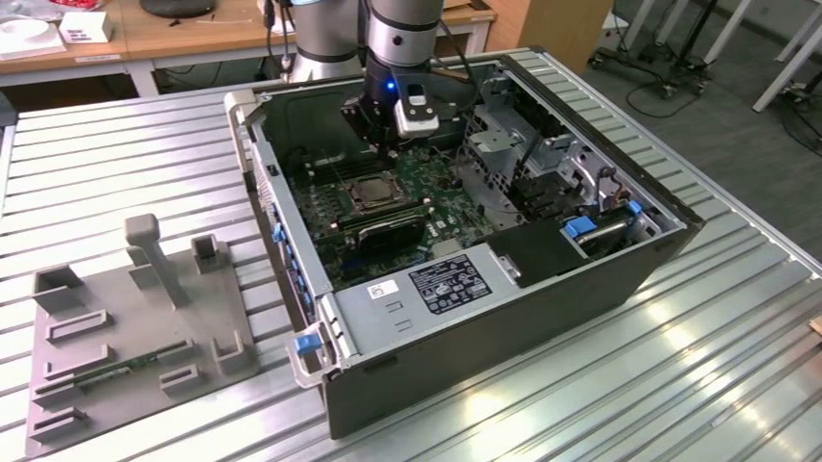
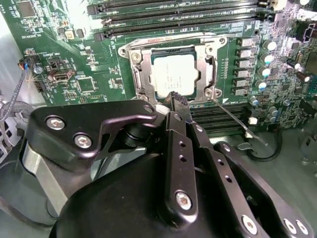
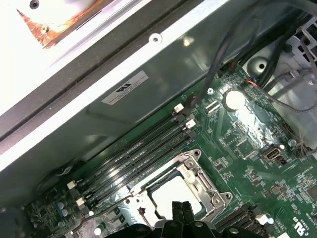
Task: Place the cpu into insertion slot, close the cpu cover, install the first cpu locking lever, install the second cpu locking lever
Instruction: 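Close the cpu cover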
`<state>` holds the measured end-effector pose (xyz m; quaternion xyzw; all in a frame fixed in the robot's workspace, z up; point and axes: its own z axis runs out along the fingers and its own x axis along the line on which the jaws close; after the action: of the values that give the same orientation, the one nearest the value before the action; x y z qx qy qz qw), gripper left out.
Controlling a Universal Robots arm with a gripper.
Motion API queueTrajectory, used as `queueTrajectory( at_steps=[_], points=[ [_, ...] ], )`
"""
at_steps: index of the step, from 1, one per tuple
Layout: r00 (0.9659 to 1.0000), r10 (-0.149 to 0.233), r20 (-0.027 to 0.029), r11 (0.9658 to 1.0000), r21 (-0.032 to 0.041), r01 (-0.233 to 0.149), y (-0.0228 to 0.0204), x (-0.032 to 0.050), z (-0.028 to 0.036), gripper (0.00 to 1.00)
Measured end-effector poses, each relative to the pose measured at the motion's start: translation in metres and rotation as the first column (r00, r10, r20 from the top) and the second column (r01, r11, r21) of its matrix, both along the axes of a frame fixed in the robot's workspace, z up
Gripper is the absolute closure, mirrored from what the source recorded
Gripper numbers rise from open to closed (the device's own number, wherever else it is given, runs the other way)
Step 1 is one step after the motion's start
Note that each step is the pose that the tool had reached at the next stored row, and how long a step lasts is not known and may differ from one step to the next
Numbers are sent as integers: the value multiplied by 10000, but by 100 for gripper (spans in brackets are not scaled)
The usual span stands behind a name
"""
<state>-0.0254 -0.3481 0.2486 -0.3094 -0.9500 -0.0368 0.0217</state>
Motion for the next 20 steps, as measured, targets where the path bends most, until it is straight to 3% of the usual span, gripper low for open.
queueTrajectory(
  at_steps=[14,17,20],
  points=[
    [10000,58,-1,10000,0,-58,0,0,0,90],
    [9991,418,0,9991,0,-418,0,0,0,90],
    [9955,947,0,9955,0,-947,0,0,0,90]
  ],
)
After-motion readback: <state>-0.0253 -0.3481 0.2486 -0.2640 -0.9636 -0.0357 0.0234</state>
